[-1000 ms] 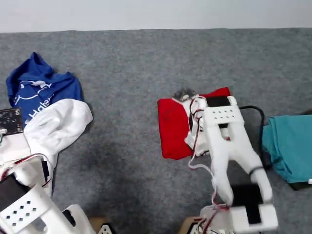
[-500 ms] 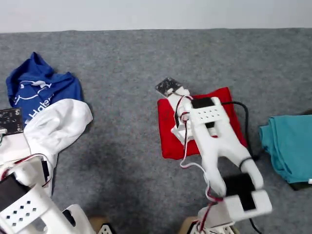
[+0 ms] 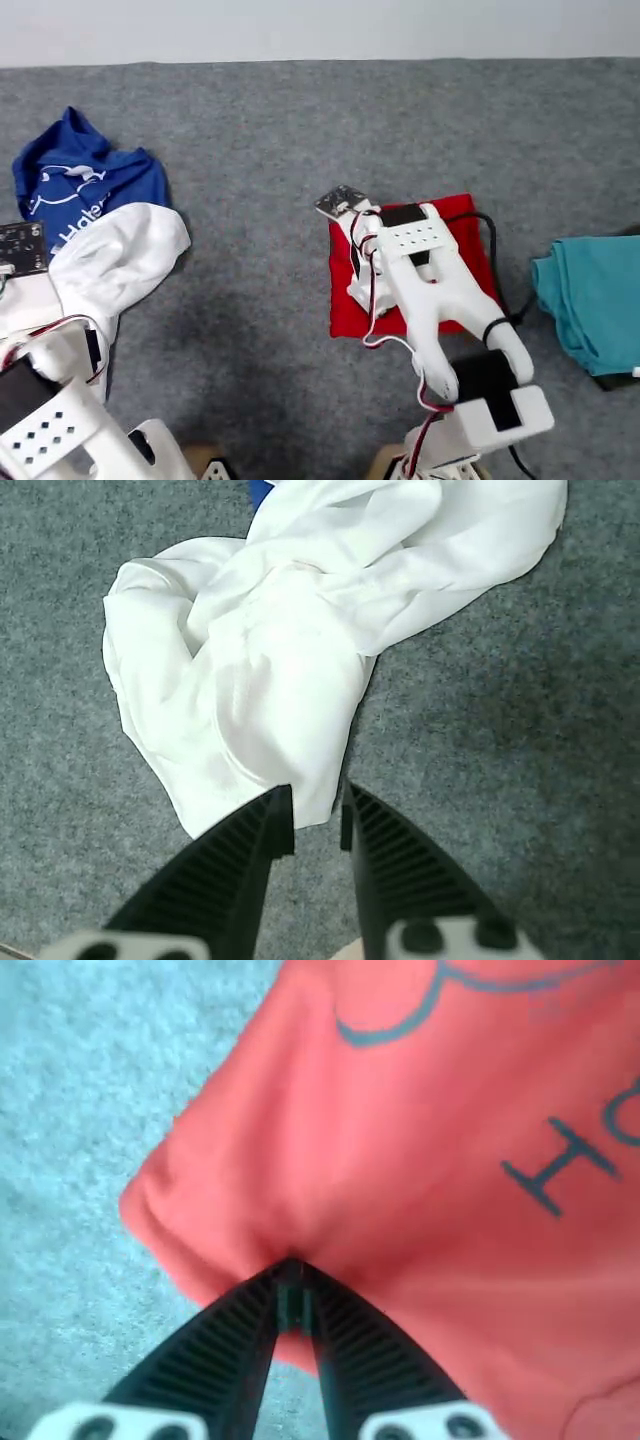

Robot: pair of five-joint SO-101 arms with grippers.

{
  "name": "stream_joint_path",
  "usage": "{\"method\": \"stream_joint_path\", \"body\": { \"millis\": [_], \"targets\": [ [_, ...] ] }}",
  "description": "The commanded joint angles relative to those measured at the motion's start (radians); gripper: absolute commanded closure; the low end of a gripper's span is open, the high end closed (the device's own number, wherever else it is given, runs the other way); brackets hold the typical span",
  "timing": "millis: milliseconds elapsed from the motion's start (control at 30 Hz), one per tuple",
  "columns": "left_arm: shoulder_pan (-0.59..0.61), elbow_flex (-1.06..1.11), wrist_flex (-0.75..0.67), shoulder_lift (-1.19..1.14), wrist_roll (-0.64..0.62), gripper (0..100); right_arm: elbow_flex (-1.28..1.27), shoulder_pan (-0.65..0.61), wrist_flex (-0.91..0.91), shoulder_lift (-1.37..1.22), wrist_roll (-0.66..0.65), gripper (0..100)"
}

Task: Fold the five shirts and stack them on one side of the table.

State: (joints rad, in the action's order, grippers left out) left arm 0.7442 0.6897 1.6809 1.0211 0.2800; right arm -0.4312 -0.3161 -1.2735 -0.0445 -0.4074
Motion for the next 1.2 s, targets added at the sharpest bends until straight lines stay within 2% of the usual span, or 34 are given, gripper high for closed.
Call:
{"method": "stream_joint_path", "body": {
  "millis": [0, 167, 367, 467, 633, 833, 1067, 1167],
  "targets": [
    [-0.005, -0.005, -0.014, 0.014, 0.003, 91, 0.002, -0.005, 0.048, 0.05, 0.006, 98.9],
    [-0.005, -0.005, -0.014, 0.014, 0.003, 91, 0.149, 0.116, 0.074, 0.051, 0.008, 98.9],
    [-0.005, -0.005, -0.014, 0.014, 0.003, 91, 0.245, 0.222, 0.337, -0.074, 0.009, 98.9],
    [-0.005, -0.005, -0.014, 0.014, 0.003, 91, 0.278, 0.245, 0.455, -0.174, 0.009, 98.9],
    [-0.005, -0.005, -0.014, 0.014, 0.003, 91, 0.362, 0.22, 0.526, -0.369, 0.009, 98.9],
    [-0.005, -0.005, -0.012, 0.014, 0.003, 91, 0.546, 0.153, 0.39, -0.449, 0.008, 98.9],
    [-0.005, -0.005, -0.012, 0.014, 0.003, 91, 0.684, 0.17, 0.173, -0.357, 0.009, 98.9],
    [-0.005, -0.005, -0.012, 0.014, 0.003, 91, 0.69, 0.189, 0.133, -0.312, 0.006, 98.9]
  ]
}}
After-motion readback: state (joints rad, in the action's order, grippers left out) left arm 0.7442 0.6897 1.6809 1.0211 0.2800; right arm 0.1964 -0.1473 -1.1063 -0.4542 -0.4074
